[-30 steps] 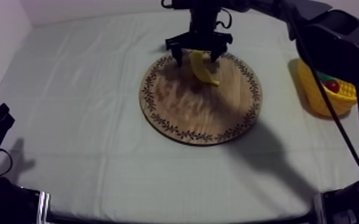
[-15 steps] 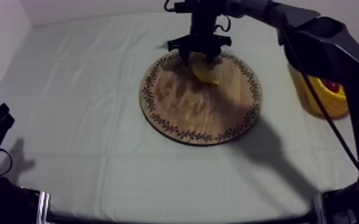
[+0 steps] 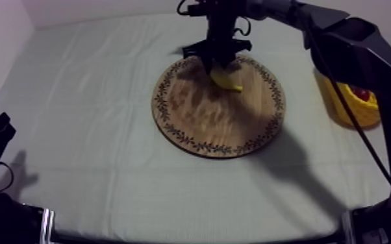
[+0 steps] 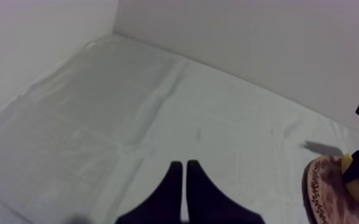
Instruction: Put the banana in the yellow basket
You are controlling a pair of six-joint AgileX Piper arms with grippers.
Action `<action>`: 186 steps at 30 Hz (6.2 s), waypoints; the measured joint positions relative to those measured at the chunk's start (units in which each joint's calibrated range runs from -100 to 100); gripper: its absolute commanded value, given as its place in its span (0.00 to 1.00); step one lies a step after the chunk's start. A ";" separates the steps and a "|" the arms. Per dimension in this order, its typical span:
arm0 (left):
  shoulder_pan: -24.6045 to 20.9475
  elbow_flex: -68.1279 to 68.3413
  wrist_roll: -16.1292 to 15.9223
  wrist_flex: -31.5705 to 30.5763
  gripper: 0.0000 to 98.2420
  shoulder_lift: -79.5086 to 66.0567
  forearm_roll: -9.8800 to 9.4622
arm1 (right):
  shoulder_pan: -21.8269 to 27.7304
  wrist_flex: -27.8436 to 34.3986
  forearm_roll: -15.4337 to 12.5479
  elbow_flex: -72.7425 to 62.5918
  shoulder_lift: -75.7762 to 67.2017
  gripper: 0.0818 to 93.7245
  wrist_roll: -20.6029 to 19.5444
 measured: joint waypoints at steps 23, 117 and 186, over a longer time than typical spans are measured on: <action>0.00 0.00 0.00 0.00 0.00 0.00 0.00 | 2.72 4.85 0.25 12.83 -30.45 0.21 3.93; 0.00 0.00 -0.03 -0.06 0.00 0.00 0.00 | 28.29 -16.78 6.83 57.68 -40.66 0.75 11.30; 0.00 0.00 -0.02 -0.05 0.00 0.00 0.00 | 34.21 -44.74 -20.52 132.78 -147.96 0.00 40.09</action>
